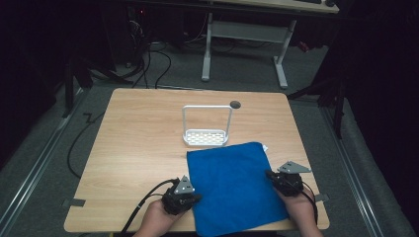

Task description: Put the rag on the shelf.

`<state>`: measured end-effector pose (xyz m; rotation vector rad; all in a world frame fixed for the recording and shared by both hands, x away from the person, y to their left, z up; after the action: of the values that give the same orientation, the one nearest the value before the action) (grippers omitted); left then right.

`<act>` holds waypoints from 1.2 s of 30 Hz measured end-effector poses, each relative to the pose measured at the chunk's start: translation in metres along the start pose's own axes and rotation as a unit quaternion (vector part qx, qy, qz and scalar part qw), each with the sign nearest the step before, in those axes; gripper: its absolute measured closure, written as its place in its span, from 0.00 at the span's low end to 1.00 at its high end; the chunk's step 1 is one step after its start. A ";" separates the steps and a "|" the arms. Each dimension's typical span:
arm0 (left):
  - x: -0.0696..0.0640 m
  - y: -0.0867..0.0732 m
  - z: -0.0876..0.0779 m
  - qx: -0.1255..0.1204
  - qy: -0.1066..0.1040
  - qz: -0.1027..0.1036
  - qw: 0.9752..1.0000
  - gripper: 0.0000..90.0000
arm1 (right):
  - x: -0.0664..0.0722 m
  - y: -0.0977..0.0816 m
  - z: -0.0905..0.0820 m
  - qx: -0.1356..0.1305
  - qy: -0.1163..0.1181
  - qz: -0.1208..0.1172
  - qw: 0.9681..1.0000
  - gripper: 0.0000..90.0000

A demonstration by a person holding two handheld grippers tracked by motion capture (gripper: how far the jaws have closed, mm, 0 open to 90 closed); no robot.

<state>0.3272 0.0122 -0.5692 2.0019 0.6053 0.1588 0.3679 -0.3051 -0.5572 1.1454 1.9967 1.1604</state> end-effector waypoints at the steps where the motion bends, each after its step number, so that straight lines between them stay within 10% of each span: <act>1: 0.002 -0.001 -0.001 -0.001 0.003 -0.004 1.000 1.00 | -0.001 0.001 0.002 0.002 -0.002 -0.002 1.000 1.00; 11: 0.023 -0.007 -0.020 0.005 0.016 -0.006 1.000 1.00 | -0.004 0.004 0.024 0.020 -0.004 0.011 1.000 1.00; 36: 0.024 -0.039 -0.072 -0.001 0.014 -0.021 1.000 0.99 | 0.058 0.003 0.023 0.023 0.048 -0.020 0.998 0.96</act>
<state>0.3088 0.0953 -0.5702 1.9864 0.6650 0.1611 0.3592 -0.2439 -0.5686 1.0861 2.1179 1.1755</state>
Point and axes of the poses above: each handheld gripper's, and its own axes: z roughly forward along the jaws, y roughly out of its top, x roughly to its left, the point moved 6 cm from there along z, roughly forward along the jaws, and after that the axes turned 13 degrees about -x, right-handed, at the moved point
